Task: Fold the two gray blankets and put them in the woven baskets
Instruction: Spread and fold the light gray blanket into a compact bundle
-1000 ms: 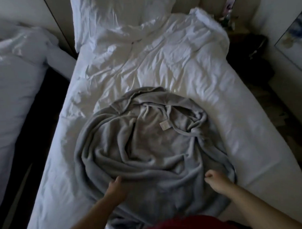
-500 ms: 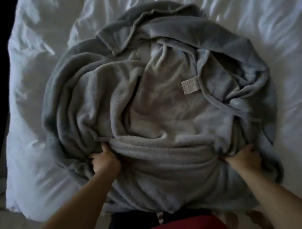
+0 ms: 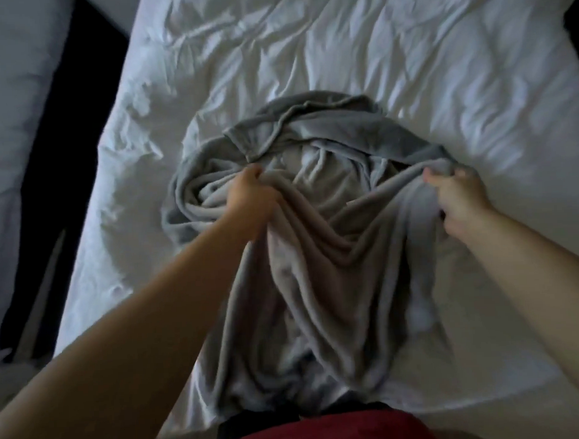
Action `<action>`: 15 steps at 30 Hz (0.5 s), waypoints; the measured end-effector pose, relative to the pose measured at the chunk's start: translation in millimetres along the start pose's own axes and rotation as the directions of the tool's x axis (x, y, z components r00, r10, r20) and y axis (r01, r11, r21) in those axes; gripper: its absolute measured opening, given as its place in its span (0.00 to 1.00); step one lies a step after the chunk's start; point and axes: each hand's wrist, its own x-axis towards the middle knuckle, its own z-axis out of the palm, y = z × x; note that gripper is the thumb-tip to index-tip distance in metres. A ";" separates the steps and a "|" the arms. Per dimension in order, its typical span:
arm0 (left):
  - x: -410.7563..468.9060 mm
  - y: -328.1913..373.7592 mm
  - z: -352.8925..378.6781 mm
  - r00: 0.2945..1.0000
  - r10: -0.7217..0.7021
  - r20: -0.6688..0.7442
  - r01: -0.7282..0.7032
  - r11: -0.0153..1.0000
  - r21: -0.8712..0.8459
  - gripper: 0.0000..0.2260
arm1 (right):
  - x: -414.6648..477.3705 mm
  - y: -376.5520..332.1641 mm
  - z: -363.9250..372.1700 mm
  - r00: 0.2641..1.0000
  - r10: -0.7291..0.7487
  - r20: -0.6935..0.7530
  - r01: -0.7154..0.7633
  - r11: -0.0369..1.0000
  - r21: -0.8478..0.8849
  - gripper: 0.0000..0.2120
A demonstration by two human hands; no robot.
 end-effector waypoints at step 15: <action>-86.1 -196.2 27.1 0.646 -0.760 -0.070 0.762 0.635 0.130 0.37 | -51.8 171.8 13.6 0.692 0.673 0.261 -0.613 0.739 -0.279 0.06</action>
